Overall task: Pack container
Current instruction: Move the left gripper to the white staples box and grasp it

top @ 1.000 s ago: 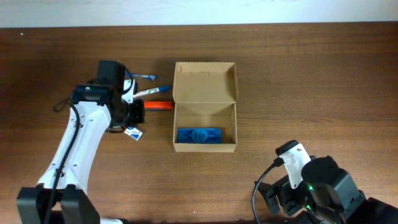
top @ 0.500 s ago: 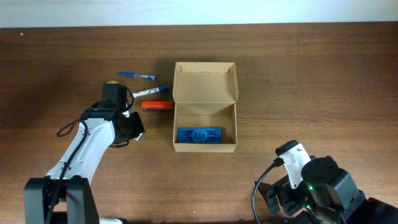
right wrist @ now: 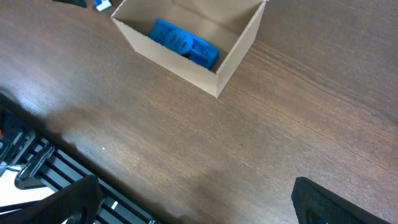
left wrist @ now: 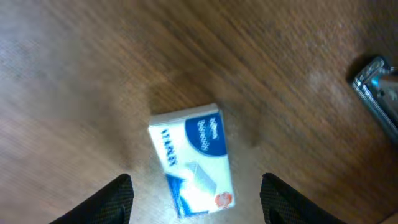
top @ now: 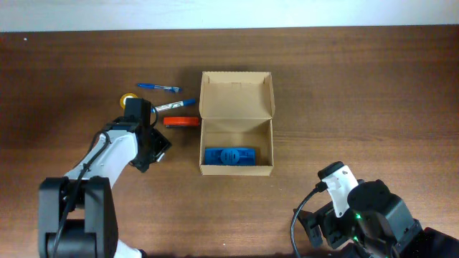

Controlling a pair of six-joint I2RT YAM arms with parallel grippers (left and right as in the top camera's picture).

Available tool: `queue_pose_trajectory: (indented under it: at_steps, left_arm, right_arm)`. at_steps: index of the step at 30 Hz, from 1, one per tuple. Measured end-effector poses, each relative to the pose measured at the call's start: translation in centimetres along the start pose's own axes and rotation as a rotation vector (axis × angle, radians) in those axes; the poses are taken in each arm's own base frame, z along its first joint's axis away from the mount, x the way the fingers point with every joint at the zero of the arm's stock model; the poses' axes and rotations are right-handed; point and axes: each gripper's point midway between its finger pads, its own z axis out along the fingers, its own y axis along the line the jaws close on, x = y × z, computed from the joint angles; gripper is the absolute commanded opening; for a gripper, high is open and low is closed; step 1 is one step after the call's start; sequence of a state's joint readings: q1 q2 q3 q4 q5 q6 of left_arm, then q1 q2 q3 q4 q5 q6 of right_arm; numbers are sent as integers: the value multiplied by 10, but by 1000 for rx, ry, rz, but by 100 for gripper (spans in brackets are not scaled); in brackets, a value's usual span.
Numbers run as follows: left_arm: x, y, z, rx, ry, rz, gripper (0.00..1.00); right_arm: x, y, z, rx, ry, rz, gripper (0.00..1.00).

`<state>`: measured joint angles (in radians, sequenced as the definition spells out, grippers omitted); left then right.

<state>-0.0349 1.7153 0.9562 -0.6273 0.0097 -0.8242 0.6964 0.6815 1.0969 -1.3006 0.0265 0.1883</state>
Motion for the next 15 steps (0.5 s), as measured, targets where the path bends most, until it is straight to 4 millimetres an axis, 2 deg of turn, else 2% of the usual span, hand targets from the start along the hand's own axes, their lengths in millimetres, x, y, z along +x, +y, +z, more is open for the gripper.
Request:
queue_pose_trajectory:
  at_steps: [4,8,15]
  left_arm:
    - [-2,-2,7,-1,-1,-11,64]
    - [-4,-2,8,-1,-9,-13,36]
    - [-3,-1,9,-3,-7,-18,24]
  right_arm:
    - [0,0,0,0,0,-1,99]
    - [0,0,0,0,0,0,99]
    - [0,0,0,0,0,0,99]
